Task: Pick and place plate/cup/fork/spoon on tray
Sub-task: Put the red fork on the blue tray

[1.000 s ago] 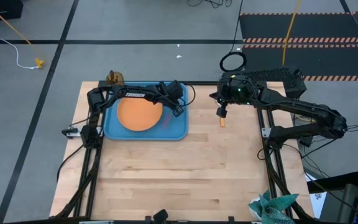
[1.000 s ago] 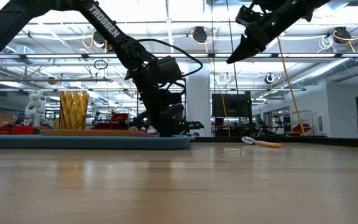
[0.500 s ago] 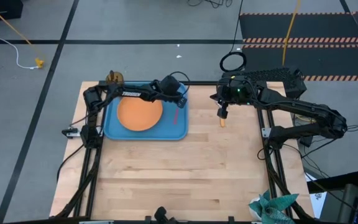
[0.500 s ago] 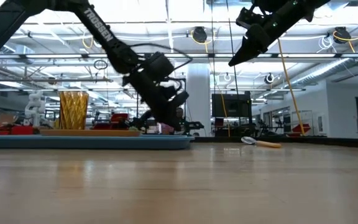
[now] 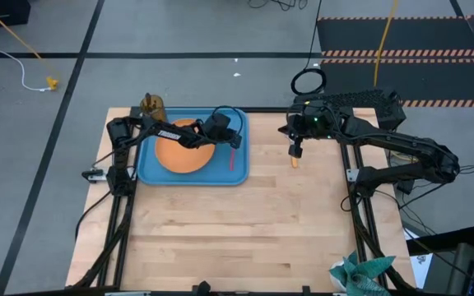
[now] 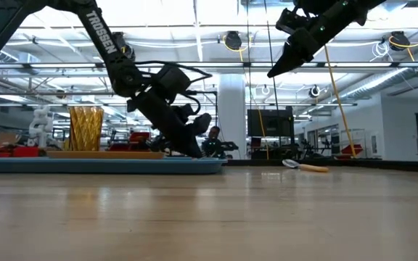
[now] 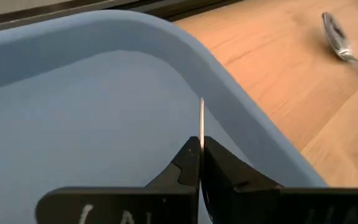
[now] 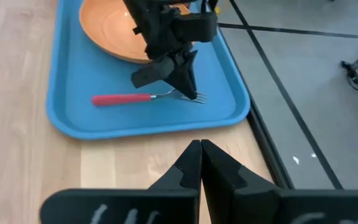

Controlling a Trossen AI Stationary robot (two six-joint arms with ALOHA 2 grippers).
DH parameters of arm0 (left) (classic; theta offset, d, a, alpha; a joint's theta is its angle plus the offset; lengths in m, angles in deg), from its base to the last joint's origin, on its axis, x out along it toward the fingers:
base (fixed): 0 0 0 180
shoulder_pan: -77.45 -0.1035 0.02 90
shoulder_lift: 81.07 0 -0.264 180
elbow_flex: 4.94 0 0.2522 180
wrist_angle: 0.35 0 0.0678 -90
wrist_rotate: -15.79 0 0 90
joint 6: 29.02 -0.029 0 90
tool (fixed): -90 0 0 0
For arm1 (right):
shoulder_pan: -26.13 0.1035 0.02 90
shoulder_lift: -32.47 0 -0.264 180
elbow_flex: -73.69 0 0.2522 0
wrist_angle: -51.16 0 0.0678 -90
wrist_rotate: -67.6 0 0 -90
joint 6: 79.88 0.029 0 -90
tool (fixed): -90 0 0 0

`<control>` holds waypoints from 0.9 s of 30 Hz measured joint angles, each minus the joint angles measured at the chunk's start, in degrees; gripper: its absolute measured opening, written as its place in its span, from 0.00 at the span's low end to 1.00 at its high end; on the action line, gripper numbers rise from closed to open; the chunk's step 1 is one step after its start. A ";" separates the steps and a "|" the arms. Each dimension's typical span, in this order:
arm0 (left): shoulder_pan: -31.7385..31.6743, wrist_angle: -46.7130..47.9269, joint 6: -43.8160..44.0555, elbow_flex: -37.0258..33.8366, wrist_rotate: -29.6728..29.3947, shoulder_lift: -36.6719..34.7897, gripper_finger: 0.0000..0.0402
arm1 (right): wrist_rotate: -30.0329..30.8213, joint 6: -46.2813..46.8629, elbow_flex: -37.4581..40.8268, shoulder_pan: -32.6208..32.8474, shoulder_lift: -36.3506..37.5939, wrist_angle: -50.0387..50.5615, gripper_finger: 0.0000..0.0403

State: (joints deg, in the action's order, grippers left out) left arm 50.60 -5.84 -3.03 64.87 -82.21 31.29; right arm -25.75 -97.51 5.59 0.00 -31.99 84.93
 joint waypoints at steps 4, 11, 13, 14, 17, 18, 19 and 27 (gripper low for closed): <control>0.35 0.18 -1.49 0.01 -1.81 0.00 0.08 | 0.06 0.25 0.00 0.01 0.00 -0.02 0.00; 0.33 4.32 -2.74 0.04 -4.80 0.00 0.22 | 0.06 1.73 0.00 0.00 0.00 -0.44 0.00; 0.33 4.36 -3.92 0.04 -4.93 0.00 0.25 | 0.06 1.84 0.00 0.00 0.00 -0.42 0.00; 0.33 4.36 -3.91 0.04 -4.93 -0.11 0.26 | 0.06 1.94 0.00 0.00 0.00 -0.44 0.00; 0.55 4.57 -4.40 0.02 -5.03 -1.47 0.28 | 0.06 1.97 0.00 0.00 0.00 -0.40 0.00; 0.73 4.91 -4.74 0.04 -5.08 -2.51 0.29 | 0.06 1.97 0.00 0.00 0.00 -0.44 0.00; 0.95 5.45 -5.42 0.02 -5.27 -3.74 0.29 | 0.06 1.97 0.00 0.00 0.00 -0.40 0.00; 5.13 7.48 -12.30 0.09 -7.21 -13.58 0.29 | 0.06 1.75 0.00 0.00 0.00 -0.42 0.00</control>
State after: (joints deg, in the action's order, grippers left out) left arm 55.73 1.64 -15.34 64.96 -89.42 17.71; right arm -25.69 -95.76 5.59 0.00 -31.99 84.51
